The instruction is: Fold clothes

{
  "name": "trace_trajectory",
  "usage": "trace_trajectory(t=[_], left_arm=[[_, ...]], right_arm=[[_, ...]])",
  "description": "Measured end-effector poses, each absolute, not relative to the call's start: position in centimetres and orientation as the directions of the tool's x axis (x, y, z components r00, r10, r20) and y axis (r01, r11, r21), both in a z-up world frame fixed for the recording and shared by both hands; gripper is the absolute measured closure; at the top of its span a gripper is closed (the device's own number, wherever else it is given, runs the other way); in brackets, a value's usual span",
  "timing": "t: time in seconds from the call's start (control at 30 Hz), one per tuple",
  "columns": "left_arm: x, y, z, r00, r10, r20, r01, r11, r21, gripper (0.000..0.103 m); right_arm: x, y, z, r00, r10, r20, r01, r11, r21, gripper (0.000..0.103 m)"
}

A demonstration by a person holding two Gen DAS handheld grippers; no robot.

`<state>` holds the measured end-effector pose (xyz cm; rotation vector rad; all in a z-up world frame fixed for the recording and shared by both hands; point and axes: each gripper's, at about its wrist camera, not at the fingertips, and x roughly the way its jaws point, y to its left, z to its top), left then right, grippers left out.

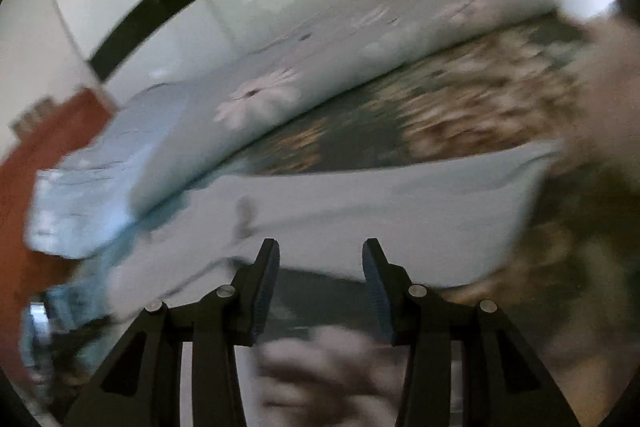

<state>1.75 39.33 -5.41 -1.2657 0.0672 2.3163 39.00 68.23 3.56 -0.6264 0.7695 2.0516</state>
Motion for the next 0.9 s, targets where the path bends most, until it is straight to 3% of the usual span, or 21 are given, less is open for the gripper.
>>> trace_trajectory(t=[0.13,0.23,0.37,0.63,0.7,0.8,0.9], left_arm=[[4.1,36.8,-3.8,-0.473,0.429,-0.77,-0.445,-0.87,-0.211,0.026],[5.9,34.9,-2.5,-0.493,0.45,-0.744,-0.446,-0.865,-0.228,0.026],[8.2,32.3,-0.9,-0.519,0.478,-0.709,-0.449,-0.858,-0.25,0.026],[11.5,27.4,0.6,-0.55,0.495,-0.673,-0.419,-0.86,-0.291,0.026],[11.6,26.5,0.4,-0.546,0.496,-0.675,-0.397,-0.863,-0.312,0.026],[11.8,25.2,0.0,-0.533,0.506,-0.678,-0.372,-0.86,-0.349,0.026],[12.0,24.2,-0.5,-0.525,0.508,-0.683,-0.351,-0.86,-0.37,0.026]], right_arm=[[39.1,69.0,2.8,-0.319,0.632,-0.706,-0.92,-0.387,0.069,0.058],[38.3,70.0,1.5,-0.23,0.654,-0.72,-0.938,-0.345,-0.014,0.058],[38.2,71.5,-0.1,-0.18,0.656,-0.733,-0.952,-0.305,-0.039,0.058],[39.3,73.6,-1.0,-0.241,0.593,-0.769,-0.954,-0.292,0.073,0.06],[39.5,73.5,-0.8,-0.256,0.589,-0.767,-0.952,-0.293,0.092,0.087],[39.7,73.6,-0.4,-0.287,0.581,-0.761,-0.945,-0.3,0.128,0.098],[39.4,73.4,0.6,-0.323,0.584,-0.745,-0.933,-0.327,0.149,0.1]])
